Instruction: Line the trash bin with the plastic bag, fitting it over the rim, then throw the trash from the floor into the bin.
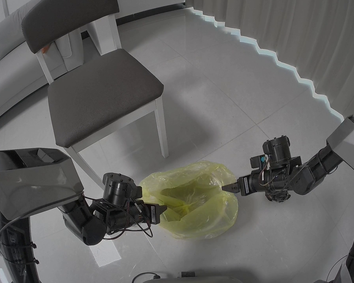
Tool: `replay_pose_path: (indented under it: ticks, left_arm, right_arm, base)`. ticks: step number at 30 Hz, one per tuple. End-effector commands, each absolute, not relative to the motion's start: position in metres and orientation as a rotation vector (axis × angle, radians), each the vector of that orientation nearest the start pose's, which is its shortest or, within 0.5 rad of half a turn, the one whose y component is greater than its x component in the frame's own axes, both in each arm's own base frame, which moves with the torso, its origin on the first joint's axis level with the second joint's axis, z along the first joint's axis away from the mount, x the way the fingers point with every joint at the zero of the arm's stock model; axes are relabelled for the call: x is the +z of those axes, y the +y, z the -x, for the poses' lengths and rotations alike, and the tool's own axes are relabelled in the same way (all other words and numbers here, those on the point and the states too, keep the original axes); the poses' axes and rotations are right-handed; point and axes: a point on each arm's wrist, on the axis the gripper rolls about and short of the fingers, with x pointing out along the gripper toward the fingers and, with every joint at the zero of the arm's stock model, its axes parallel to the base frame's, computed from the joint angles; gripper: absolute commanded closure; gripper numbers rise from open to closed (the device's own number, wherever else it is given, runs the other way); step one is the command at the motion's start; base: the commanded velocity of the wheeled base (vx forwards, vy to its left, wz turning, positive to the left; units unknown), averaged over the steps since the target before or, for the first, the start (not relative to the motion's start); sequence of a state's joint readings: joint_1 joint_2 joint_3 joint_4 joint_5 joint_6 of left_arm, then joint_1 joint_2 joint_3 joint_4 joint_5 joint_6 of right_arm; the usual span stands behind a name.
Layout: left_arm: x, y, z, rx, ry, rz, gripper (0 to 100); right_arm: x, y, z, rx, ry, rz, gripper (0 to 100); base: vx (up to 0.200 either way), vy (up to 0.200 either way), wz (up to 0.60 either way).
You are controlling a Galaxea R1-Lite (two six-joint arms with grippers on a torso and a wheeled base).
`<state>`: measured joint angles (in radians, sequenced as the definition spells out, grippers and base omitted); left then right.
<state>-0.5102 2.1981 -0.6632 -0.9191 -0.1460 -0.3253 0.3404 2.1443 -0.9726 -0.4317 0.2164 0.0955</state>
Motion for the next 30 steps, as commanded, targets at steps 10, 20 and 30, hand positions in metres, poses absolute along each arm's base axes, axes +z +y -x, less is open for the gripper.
replay_pose_path:
  ticks: [10,20,30]
  left_arm:
    - [0.023,-0.145,-0.266,-0.502,0.672,0.189,0]
    - [0.051,-0.137,-0.265,-0.507,0.569,0.208,0]
    - [0.061,-0.145,-0.281,-0.518,0.505,0.222,0]
  right_arm:
    - [0.045,0.147,-0.395,0.506,0.695,-0.048,0]
    - [0.038,0.15,-0.405,0.516,0.679,-0.024,100]
    - [0.048,0.157,-0.422,0.521,0.637,-0.027,100]
  base:
    - [0.0,0.0,0.0]
    - [0.0,0.0,0.0]
    - [0.0,0.0,0.0]
